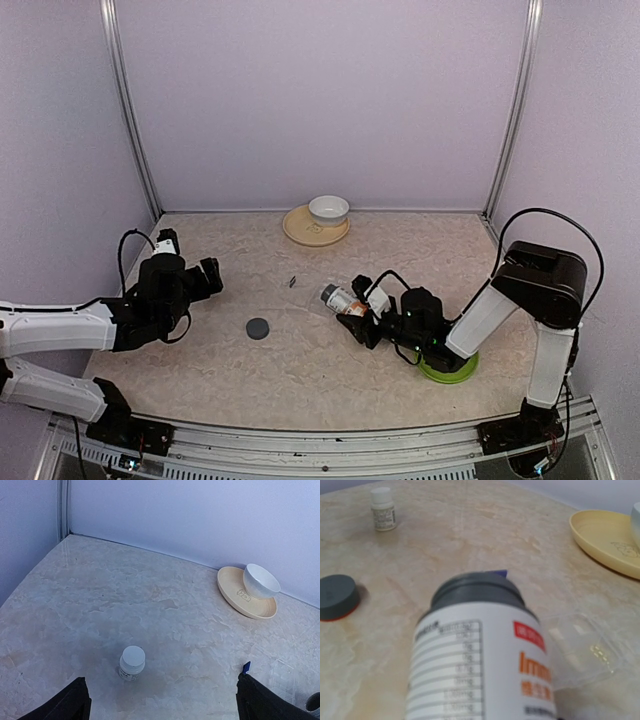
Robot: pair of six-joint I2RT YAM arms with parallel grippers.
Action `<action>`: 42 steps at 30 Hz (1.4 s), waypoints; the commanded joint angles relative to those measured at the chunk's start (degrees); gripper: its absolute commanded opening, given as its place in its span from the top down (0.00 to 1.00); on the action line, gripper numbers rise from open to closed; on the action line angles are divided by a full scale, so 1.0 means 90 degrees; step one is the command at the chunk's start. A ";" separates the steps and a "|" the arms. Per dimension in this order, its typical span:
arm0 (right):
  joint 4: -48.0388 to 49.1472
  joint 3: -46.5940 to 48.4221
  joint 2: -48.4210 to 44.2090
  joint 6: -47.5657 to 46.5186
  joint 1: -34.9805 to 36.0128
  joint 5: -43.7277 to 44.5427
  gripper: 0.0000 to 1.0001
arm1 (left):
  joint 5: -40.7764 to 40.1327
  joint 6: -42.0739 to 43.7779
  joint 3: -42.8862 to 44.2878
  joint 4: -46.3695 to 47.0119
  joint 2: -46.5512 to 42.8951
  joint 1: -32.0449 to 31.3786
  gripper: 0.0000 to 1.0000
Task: Sort the pills into containers
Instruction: Pour the pill into the compartment of the pill container.
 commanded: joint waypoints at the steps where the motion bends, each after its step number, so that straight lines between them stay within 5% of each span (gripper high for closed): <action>1: -0.0087 0.0082 0.0105 0.0001 0.0038 0.0101 0.93 | 0.0019 -0.0018 -0.0043 0.0103 -0.0109 0.0030 0.01; 42: -0.1025 0.0010 -0.0141 0.0093 0.0082 0.0337 0.93 | 0.0140 -0.0055 -0.0063 0.0108 -0.0120 0.0029 0.01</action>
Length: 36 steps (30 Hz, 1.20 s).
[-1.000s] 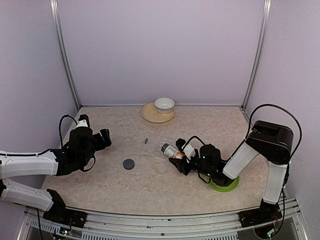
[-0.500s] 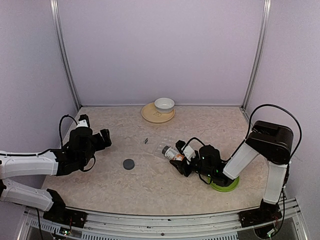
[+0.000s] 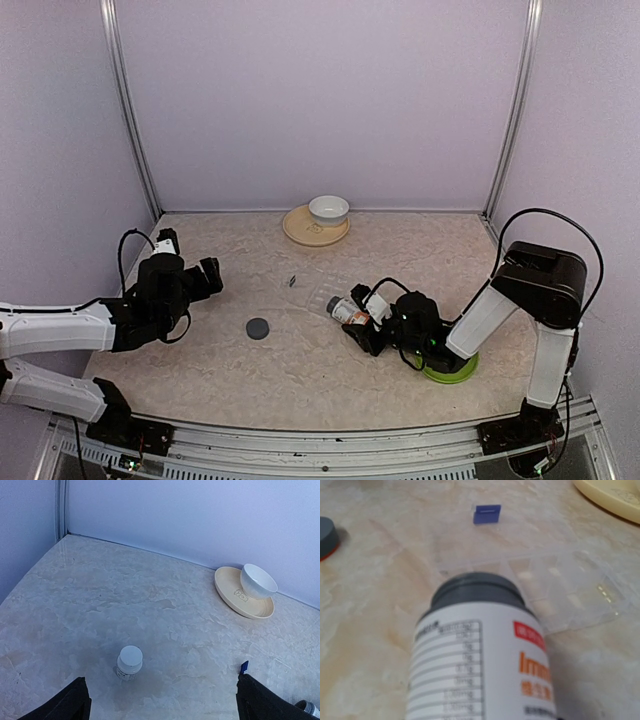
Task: Sort the pills into containers
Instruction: Pour the pill into the compartment of the pill container.
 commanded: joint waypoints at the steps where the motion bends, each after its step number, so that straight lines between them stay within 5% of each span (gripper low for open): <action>1: -0.0203 0.0050 -0.0159 0.0067 0.0072 0.0128 0.93 | 0.0081 -0.0027 -0.0045 0.0102 -0.0041 0.0029 0.01; 36: -0.1485 0.0650 -0.0400 -0.0115 0.0160 0.0415 0.93 | 0.0187 -0.0046 -0.0051 0.0128 0.0015 0.0030 0.01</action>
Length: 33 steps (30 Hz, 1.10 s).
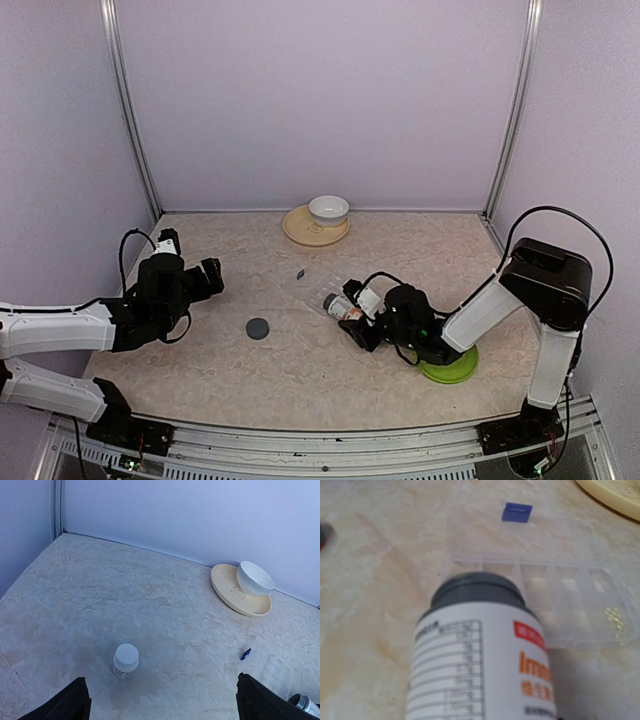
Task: Sort the pills into containers
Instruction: Pour the pill into the compartment of the pill container.
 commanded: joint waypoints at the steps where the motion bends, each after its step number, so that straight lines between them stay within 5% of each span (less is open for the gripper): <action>1: -0.0388 0.0150 -0.0171 -0.0042 0.0067 0.0113 0.93 | 0.0059 -0.0029 -0.0045 0.0128 0.0018 0.0027 0.01; 33: -0.1111 0.0528 -0.0242 -0.0295 0.0181 0.0138 0.94 | 0.0123 -0.0042 -0.0024 0.0149 0.0139 0.0029 0.01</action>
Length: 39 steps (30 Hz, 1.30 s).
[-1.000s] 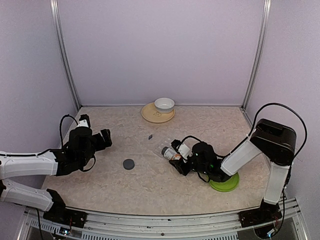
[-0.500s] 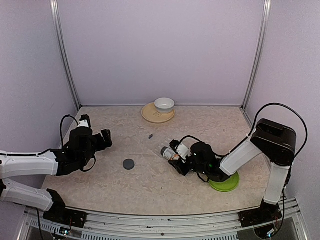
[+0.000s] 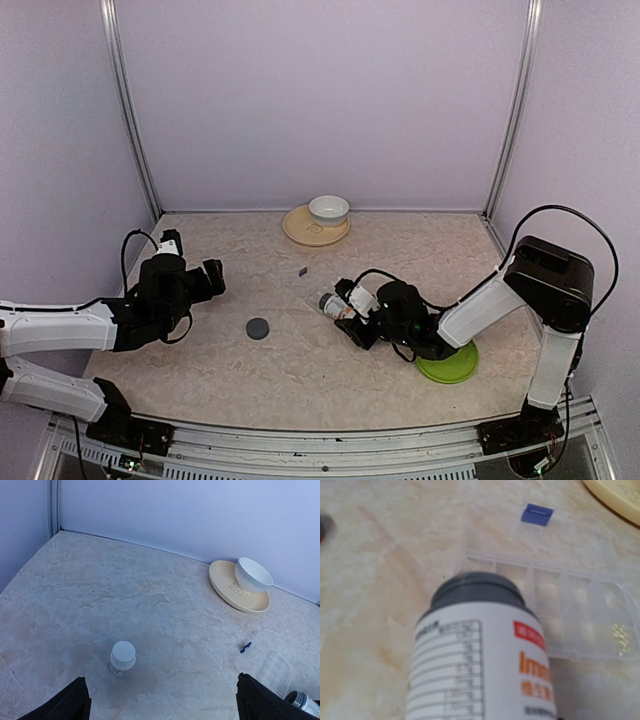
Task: Sort the pills into containers
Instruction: Pour the pill into the compartment of the pill container.
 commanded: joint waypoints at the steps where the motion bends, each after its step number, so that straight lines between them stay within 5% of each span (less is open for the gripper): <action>1: -0.0330 0.0104 -0.0160 -0.0010 0.0064 -0.0054 0.95 | 0.0022 -0.0039 -0.0019 0.0113 0.0044 0.0025 0.01; 39: -0.1976 0.0685 -0.0416 -0.0014 0.0064 -0.0275 0.94 | 0.0066 -0.0053 -0.0018 0.0093 -0.0007 0.0027 0.01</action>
